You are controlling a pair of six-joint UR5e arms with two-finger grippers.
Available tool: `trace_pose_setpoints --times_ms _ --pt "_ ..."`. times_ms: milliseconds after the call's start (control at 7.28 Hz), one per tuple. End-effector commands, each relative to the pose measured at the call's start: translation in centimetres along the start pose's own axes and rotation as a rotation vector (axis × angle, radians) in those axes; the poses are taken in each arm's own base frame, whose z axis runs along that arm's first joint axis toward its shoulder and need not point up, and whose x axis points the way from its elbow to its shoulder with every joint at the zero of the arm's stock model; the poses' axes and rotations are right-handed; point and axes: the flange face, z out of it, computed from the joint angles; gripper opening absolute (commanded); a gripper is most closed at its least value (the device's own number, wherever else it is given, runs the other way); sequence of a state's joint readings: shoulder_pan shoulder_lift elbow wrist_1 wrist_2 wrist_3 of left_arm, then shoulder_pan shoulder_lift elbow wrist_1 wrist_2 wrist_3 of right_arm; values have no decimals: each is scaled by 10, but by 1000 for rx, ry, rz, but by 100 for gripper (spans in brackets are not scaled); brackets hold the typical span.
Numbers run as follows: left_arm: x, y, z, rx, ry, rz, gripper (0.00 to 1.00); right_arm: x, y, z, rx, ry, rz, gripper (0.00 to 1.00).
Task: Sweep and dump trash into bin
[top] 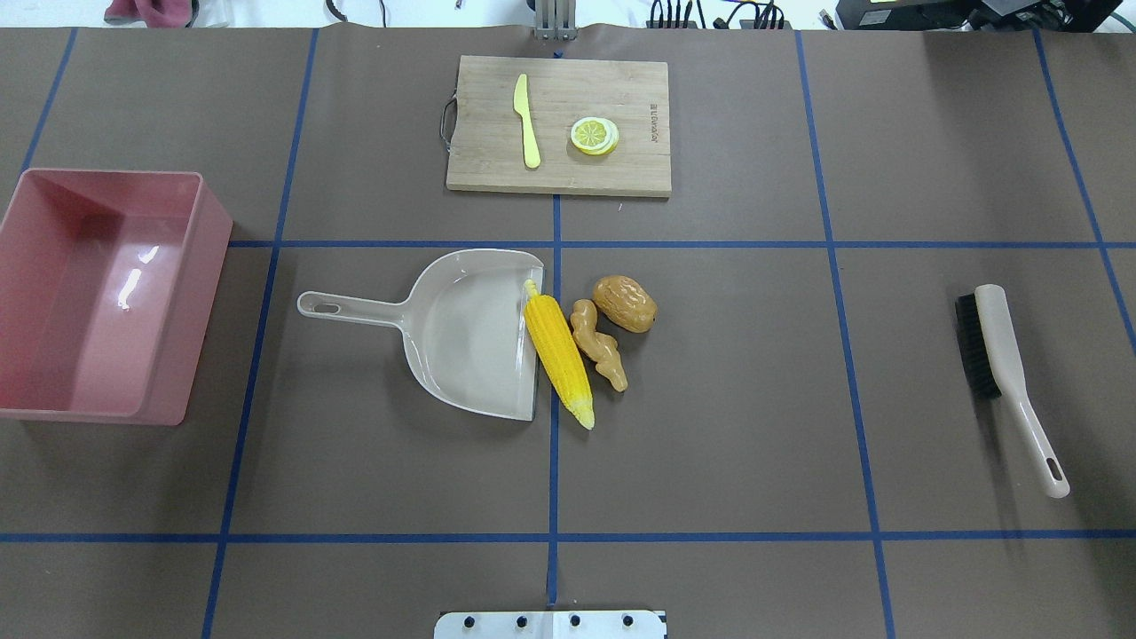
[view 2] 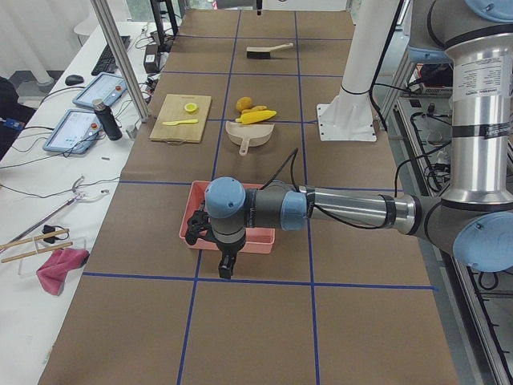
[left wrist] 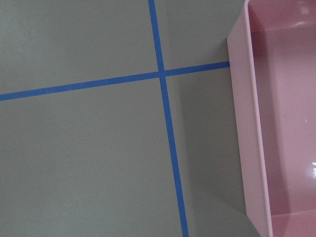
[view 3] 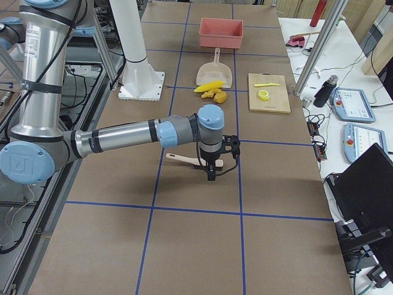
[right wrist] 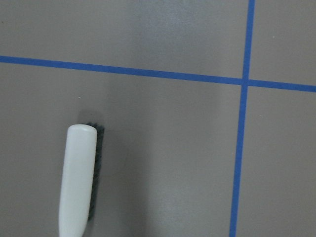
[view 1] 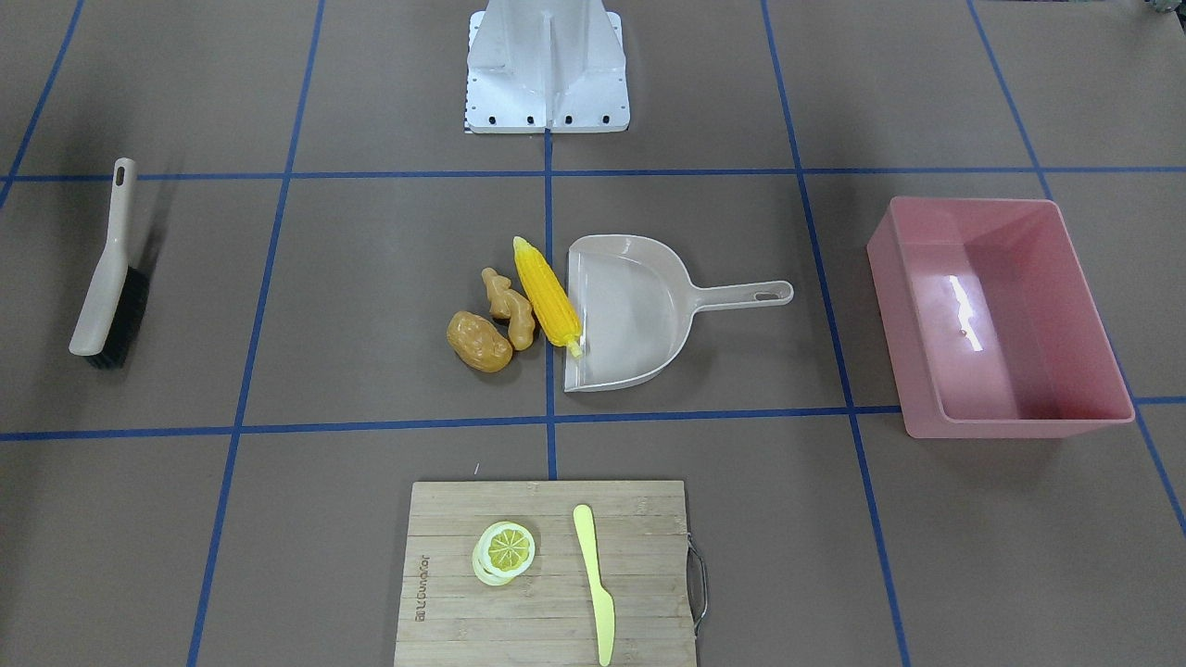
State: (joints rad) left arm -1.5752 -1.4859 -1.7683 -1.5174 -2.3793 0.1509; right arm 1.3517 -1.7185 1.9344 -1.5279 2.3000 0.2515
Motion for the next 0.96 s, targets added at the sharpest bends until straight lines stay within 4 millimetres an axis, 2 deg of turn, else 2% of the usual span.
trace_pose_setpoints --times_ms 0,137,275,412,549,687,824 --pt "63 -19 -9 34 12 156 99 -29 -9 0 2 -16 33 100" --pt "107 -27 -16 50 23 248 99 -29 -9 0 4 -15 34 100" --pt "155 -46 -21 66 41 353 99 -30 -10 -1 6 -16 32 100" --pt "213 -70 -15 66 71 469 99 -30 -9 -1 4 -15 35 100" --pt "279 -77 -11 69 105 598 99 -26 -3 2 -8 -17 44 100" --pt "335 -82 -2 77 149 711 99 -27 -2 3 -11 -25 51 100" --pt "382 -80 12 61 199 799 99 -37 -2 8 -29 -37 49 100"
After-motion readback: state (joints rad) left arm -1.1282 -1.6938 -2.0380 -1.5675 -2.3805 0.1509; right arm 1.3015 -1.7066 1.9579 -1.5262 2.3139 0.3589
